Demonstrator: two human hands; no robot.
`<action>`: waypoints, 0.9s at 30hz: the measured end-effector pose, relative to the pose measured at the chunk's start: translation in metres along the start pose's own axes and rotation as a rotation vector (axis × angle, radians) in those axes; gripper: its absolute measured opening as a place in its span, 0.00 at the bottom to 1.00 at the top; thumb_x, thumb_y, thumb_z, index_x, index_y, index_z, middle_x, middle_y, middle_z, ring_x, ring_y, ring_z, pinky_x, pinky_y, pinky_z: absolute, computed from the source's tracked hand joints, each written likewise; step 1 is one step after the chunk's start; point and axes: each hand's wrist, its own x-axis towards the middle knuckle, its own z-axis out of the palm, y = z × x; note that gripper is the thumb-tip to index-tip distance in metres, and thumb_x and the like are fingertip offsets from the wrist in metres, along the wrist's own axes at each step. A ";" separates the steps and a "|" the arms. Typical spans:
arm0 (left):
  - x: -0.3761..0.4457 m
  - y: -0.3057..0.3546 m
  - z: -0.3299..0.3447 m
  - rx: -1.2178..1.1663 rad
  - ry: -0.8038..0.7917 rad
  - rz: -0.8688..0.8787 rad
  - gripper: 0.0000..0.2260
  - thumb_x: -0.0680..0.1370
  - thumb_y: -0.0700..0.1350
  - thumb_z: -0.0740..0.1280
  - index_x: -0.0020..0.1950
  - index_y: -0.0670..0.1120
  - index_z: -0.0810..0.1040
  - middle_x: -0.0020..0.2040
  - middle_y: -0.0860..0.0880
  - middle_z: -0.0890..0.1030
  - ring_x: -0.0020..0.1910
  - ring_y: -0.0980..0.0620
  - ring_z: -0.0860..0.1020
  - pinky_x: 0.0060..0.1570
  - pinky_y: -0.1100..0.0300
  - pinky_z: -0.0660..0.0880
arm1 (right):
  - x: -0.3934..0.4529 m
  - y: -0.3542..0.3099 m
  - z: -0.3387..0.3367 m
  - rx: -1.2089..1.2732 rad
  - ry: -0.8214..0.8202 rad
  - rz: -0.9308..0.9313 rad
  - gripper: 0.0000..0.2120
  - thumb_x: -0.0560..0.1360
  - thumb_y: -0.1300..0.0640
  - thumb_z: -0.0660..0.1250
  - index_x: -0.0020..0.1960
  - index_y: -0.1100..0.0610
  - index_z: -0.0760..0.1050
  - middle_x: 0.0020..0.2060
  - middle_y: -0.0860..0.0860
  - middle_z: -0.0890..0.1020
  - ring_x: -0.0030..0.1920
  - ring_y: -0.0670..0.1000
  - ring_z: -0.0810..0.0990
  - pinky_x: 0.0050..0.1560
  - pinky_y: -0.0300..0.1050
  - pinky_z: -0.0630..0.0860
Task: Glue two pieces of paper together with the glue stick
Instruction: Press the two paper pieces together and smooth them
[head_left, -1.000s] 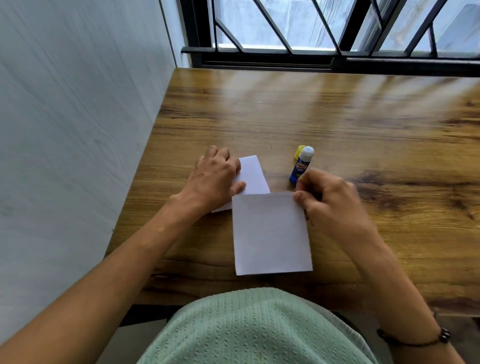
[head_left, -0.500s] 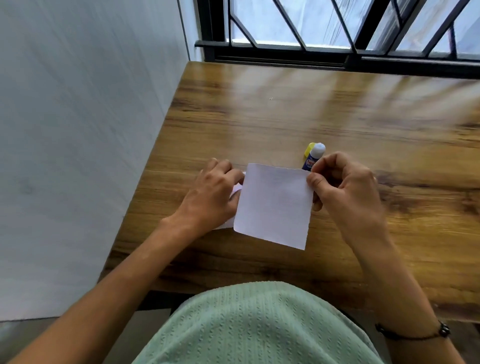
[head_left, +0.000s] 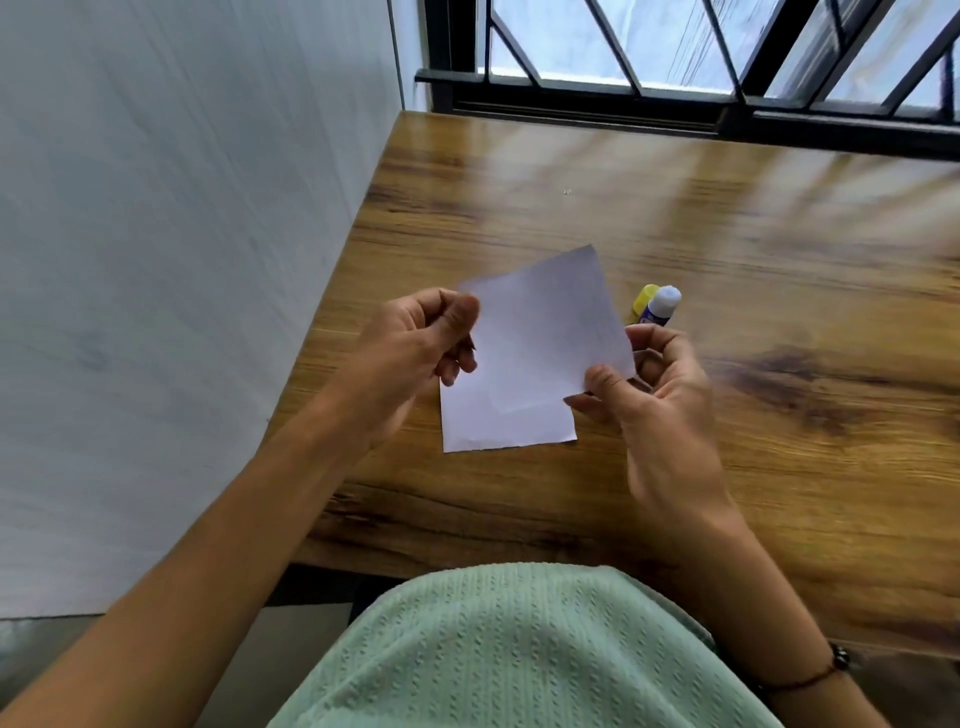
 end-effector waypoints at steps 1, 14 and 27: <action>0.001 -0.002 0.000 0.019 0.029 -0.001 0.10 0.73 0.48 0.64 0.47 0.42 0.76 0.37 0.48 0.77 0.33 0.55 0.73 0.30 0.66 0.70 | -0.001 0.002 0.001 -0.005 -0.020 0.014 0.14 0.72 0.67 0.67 0.54 0.58 0.68 0.45 0.54 0.78 0.41 0.53 0.82 0.36 0.40 0.80; 0.005 -0.015 -0.003 0.349 0.102 0.043 0.17 0.74 0.40 0.65 0.58 0.55 0.66 0.43 0.48 0.77 0.48 0.51 0.77 0.46 0.57 0.76 | 0.019 0.009 -0.005 -0.369 -0.105 0.019 0.09 0.73 0.53 0.66 0.39 0.57 0.76 0.29 0.53 0.78 0.25 0.53 0.73 0.20 0.38 0.71; -0.006 -0.030 -0.020 0.681 0.246 0.126 0.21 0.75 0.37 0.63 0.64 0.54 0.66 0.48 0.51 0.73 0.45 0.57 0.72 0.40 0.69 0.68 | 0.034 0.014 0.004 -0.376 -0.120 0.134 0.10 0.74 0.55 0.66 0.40 0.63 0.77 0.29 0.55 0.77 0.21 0.51 0.69 0.20 0.40 0.68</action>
